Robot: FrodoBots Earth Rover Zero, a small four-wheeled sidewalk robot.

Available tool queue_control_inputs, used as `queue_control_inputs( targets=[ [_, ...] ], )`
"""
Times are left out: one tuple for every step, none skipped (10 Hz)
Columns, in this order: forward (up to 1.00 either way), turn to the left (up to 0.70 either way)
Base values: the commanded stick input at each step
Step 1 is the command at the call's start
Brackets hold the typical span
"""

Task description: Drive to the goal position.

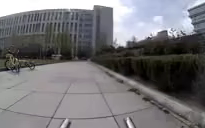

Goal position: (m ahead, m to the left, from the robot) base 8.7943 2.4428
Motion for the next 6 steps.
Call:
queue_control_inputs(
  targets=[
    [0.00,-0.40],
    [0.00,-0.19],
    [0.00,0.00],
    [0.00,0.00],
    [0.00,-0.09],
    [0.00,-0.08]
  ],
)
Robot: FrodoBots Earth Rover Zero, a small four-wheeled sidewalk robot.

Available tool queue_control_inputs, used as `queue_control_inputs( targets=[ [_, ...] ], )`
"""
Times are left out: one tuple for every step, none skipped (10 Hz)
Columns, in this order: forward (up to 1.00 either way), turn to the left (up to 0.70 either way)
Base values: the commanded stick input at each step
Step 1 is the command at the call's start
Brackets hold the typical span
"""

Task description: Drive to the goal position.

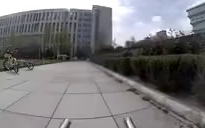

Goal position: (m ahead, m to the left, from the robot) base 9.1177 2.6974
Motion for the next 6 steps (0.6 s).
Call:
queue_control_inputs(
  targets=[
    [0.00,-0.04],
    [0.00,0.00],
    [0.00,0.00],
    [0.00,0.00],
    [0.00,0.00],
    [0.00,0.00]
  ],
)
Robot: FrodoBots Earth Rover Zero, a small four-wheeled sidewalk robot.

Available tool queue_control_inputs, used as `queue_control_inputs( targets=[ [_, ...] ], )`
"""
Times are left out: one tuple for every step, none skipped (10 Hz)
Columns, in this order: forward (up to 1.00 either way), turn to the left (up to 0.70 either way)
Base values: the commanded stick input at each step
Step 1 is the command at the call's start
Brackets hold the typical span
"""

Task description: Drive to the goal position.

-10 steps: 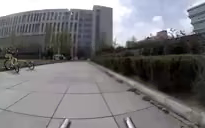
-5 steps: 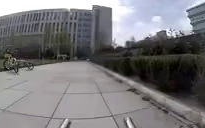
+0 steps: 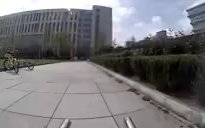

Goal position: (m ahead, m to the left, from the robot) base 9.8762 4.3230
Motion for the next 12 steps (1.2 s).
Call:
queue_control_inputs(
  targets=[
    [0.00,0.00],
    [0.00,0.00],
    [0.00,0.00],
    [0.00,0.00],
    [0.00,-0.07],
    [0.00,-0.26],
    [0.00,-0.70],
    [0.00,-0.97],
    [0.00,-0.25],
    [0.60,0.00],
    [1.00,-0.12],
    [1.00,-0.38]
  ],
)
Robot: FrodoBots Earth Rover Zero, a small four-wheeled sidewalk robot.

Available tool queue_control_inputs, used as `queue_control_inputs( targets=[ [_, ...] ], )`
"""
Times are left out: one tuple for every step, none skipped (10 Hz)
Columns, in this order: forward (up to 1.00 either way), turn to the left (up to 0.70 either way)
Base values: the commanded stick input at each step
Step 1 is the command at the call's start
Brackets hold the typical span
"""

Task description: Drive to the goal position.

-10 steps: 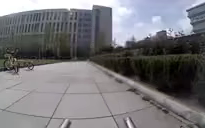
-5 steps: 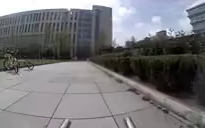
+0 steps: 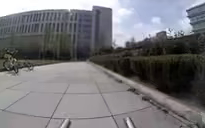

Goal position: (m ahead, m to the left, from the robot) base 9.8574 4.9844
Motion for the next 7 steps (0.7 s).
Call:
queue_control_inputs(
  targets=[
    [1.00,-0.27],
    [1.00,-0.12],
    [1.00,0.00],
    [1.00,0.00],
    [1.00,0.00],
    [1.00,0.00],
    [1.00,0.00]
  ],
)
